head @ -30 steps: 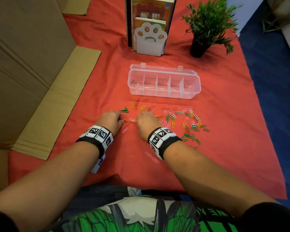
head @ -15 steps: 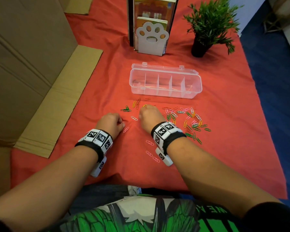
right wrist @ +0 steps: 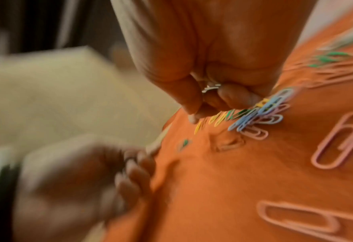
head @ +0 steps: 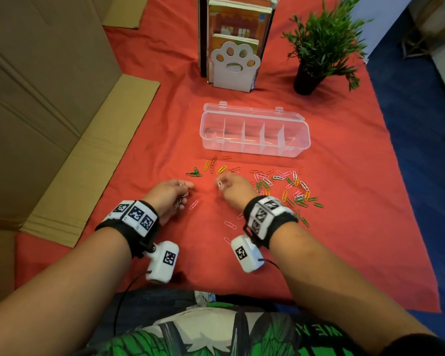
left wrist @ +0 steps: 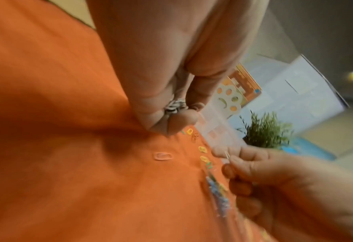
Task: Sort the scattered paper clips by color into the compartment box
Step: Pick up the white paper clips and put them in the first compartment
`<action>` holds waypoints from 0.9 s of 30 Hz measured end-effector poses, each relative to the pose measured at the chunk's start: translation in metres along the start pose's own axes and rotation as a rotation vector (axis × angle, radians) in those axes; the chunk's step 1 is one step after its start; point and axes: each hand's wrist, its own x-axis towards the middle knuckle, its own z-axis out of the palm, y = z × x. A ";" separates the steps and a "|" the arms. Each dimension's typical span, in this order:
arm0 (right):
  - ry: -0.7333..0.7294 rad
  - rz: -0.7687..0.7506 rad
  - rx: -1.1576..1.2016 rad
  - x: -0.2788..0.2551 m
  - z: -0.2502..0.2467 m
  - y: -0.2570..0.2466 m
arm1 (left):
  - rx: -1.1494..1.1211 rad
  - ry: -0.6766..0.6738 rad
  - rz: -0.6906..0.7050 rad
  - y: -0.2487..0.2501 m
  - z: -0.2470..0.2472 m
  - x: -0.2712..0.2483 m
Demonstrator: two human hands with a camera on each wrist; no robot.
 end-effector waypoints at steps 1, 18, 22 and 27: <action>-0.002 0.076 0.206 -0.002 -0.009 0.003 | -0.106 -0.034 -0.052 0.005 0.003 -0.001; 0.051 0.345 1.149 -0.011 -0.097 0.003 | -0.331 -0.085 -0.020 0.138 0.055 0.041; 0.128 0.245 0.818 0.003 -0.095 -0.012 | -0.311 -0.026 0.041 0.141 0.053 0.042; 0.141 0.165 0.748 0.032 -0.095 -0.047 | -0.114 0.032 0.240 0.124 0.041 0.035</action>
